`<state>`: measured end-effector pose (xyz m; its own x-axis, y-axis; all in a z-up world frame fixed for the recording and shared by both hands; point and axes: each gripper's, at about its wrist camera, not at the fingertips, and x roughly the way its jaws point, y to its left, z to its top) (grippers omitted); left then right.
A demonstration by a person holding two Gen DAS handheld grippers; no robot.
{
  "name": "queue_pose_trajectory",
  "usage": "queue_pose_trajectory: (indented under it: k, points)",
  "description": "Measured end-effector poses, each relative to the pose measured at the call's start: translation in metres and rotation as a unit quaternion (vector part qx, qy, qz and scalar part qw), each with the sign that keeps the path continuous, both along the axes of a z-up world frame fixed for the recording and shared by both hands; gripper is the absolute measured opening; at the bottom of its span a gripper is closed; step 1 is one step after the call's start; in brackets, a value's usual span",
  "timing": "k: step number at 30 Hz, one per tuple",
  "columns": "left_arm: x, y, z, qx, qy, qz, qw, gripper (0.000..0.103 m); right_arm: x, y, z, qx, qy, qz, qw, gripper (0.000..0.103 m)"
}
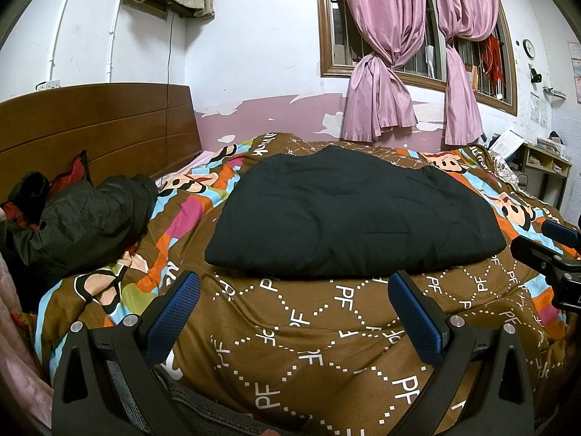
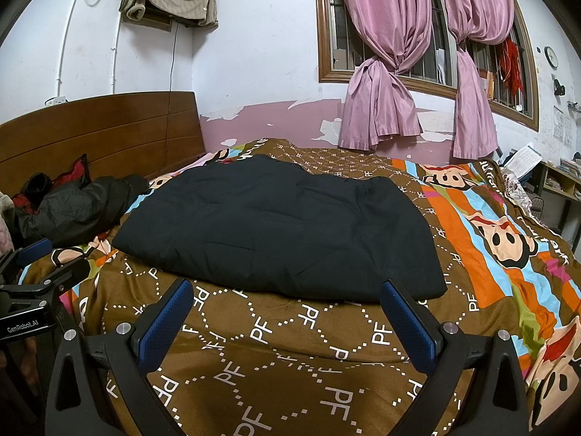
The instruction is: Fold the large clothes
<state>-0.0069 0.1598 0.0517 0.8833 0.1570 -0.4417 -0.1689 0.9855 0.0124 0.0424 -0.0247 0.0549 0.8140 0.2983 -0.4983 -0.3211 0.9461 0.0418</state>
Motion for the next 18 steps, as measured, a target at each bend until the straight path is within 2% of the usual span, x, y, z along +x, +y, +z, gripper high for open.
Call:
queue_pose_trajectory:
  k: [18]
  points:
    - [-0.0005, 0.0008, -0.0007, 0.000, 0.000, 0.000, 1.0000, 0.101, 0.0001, 0.0004, 0.0002, 0.000, 0.001, 0.000, 1.000, 0.103]
